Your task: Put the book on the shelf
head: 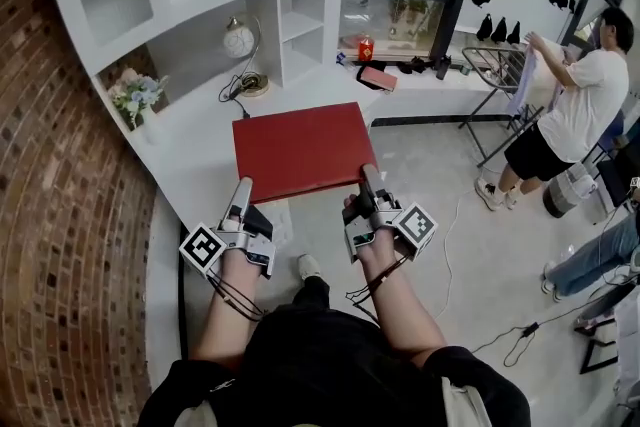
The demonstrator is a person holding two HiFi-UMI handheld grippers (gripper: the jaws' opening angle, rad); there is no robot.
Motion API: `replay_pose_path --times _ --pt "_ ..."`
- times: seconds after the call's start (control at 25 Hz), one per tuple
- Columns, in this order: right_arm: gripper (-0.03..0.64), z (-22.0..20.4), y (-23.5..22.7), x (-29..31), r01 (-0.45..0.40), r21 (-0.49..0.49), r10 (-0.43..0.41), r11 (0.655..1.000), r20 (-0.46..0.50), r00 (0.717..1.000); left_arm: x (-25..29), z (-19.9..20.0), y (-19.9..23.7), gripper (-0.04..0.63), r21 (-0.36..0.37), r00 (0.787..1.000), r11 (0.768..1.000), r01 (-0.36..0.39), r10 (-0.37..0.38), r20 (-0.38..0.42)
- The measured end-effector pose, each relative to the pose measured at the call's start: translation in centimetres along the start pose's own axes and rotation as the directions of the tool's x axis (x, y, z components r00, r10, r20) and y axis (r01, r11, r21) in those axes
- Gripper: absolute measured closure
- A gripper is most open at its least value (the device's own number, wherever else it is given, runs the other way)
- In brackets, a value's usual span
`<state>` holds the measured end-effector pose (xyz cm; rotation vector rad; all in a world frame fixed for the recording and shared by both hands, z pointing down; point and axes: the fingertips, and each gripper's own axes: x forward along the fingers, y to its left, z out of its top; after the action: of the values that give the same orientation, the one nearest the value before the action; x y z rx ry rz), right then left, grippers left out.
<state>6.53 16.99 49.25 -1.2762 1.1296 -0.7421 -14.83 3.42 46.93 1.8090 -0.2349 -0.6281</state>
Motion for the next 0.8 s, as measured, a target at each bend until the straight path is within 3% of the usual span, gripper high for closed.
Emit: replay_pose_path --times 0.4,0.8 --pt "0.379 4.7 -3.5 9.9 0.031 -0.012 -0.030 0.999 0.035 0.999 11.0 2.7 5.0 0.344 -0.026 0.999 1.000 -0.012 0.011 -0.036" --pt "0.380 6.3 -6.9 21.7 0.079 -0.014 -0.079 0.997 -0.007 0.997 20.0 8.2 10.0 0.344 -0.053 0.998 0.997 -0.058 0.058 -0.003"
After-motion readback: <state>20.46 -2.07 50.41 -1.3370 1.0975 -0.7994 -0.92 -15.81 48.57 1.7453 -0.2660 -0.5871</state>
